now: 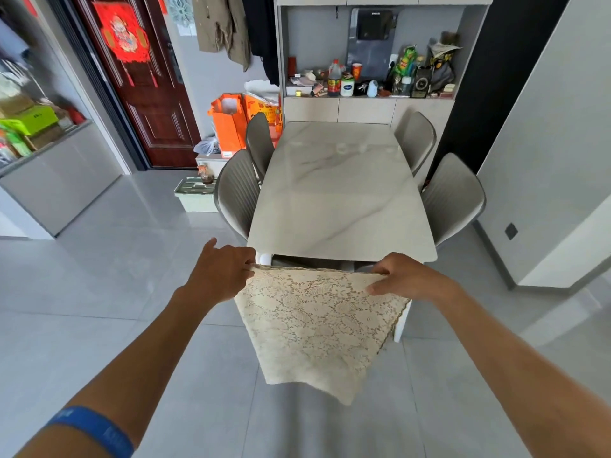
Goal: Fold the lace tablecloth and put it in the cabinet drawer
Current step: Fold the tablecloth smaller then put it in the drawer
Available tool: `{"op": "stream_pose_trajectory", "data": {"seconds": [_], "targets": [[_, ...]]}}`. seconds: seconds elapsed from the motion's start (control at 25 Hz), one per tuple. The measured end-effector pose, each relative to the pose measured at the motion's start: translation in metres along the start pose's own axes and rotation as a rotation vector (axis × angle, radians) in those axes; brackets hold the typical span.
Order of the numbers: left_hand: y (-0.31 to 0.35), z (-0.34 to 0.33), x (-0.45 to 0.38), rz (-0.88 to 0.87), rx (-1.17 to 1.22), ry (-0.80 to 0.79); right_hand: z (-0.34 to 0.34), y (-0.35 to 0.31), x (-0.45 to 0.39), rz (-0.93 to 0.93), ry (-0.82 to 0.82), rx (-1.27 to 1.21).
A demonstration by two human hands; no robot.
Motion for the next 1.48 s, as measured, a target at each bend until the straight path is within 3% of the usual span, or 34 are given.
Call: {"op": "stream_pose_trajectory", "data": {"seconds": [0.08, 0.36, 0.44, 0.56, 0.64, 0.84, 0.96, 1.12, 1.24, 1.32, 1.48], "targets": [[-0.007, -0.001, -0.006, 0.03, 0.044, -0.022, 0.015, -0.005, 0.003, 0.021, 0.009, -0.015], [-0.013, 0.017, -0.055, -0.052, 0.193, -0.037, 0.068, -0.015, -0.002, 0.003, 0.304, 0.218], [-0.015, 0.034, -0.075, -0.089, 0.09, 0.037, 0.093, -0.02, -0.003, -0.005, 0.43, 0.208], [-0.017, 0.058, -0.099, 0.003, -0.241, 0.23, 0.128, -0.035, -0.004, -0.039, 0.795, 0.257], [-0.017, 0.066, -0.113, 0.037, -0.279, 0.272, 0.14, -0.043, -0.005, -0.06, 0.928, 0.309], [-0.043, 0.078, -0.167, -0.047, -0.262, 0.322, 0.177, -0.047, -0.036, -0.066, 1.004, 0.284], [-0.065, 0.073, -0.221, -0.062, -0.198, 0.27, 0.206, -0.046, -0.082, -0.084, 0.993, 0.26], [-0.1, 0.051, -0.338, -0.031, -0.131, 0.132, 0.264, -0.043, -0.198, -0.145, 0.874, 0.265], [-0.128, 0.074, -0.441, 0.065, -0.178, 0.069, 0.353, -0.075, -0.283, -0.168, 0.863, 0.197], [-0.145, 0.139, -0.497, 0.15, -0.254, 0.221, 0.434, -0.115, -0.297, -0.123, 1.043, 0.124], [-0.151, 0.284, -0.549, 0.177, -0.238, 0.75, 0.569, -0.156, -0.254, 0.037, 1.499, -0.198]]}}
Point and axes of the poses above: each hand's wrist, its own x-axis away from the middle knuckle, its own z-axis out of the back of the hand, y = z × x, the point moved 8 cm from there along -x, towards the middle knuckle, and after that the axes turned 15 degrees about -z, right-handed, at the moved point
